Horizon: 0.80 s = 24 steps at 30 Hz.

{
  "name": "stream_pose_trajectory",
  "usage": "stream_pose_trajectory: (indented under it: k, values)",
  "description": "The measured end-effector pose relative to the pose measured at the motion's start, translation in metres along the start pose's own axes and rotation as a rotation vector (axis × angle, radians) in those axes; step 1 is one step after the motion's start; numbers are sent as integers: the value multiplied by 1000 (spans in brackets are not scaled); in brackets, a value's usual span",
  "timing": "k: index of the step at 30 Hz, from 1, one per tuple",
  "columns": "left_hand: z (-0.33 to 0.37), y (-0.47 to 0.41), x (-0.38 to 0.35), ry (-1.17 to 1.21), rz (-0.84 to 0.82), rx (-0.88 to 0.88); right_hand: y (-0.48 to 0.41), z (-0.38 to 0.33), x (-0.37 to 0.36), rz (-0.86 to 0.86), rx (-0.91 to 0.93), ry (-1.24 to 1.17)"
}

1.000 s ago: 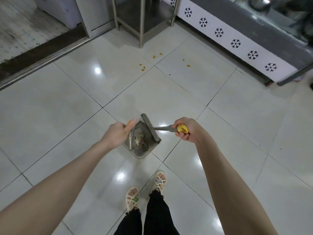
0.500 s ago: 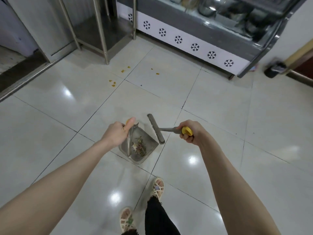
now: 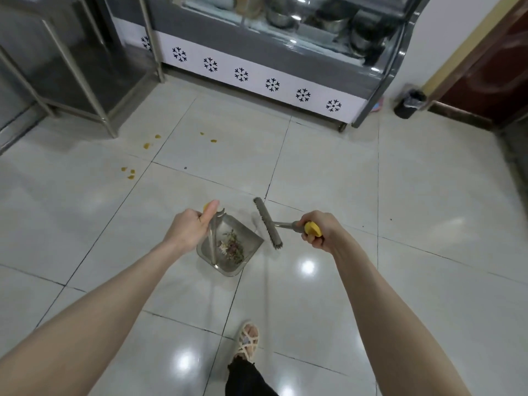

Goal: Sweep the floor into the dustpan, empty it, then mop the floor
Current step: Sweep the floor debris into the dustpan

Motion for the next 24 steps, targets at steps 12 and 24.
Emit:
stream_pose_trajectory:
  k: [12,24]
  values:
    - [65,-128,-40,-66,-8,-19,-89,-70,85,90,-36,-91]
    - [55,-205,-8,-82,-45,20,-167,-135,43,101,-68,-68]
Point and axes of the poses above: each hand's wrist, its own y-axis away from the middle knuckle, its own x-axis out of the back of the hand, z = x × y, the point moved 10 cm from there along -y, towards the middle knuckle, and after that the axes turned 10 degrees about -x, right-handed, at the moved point
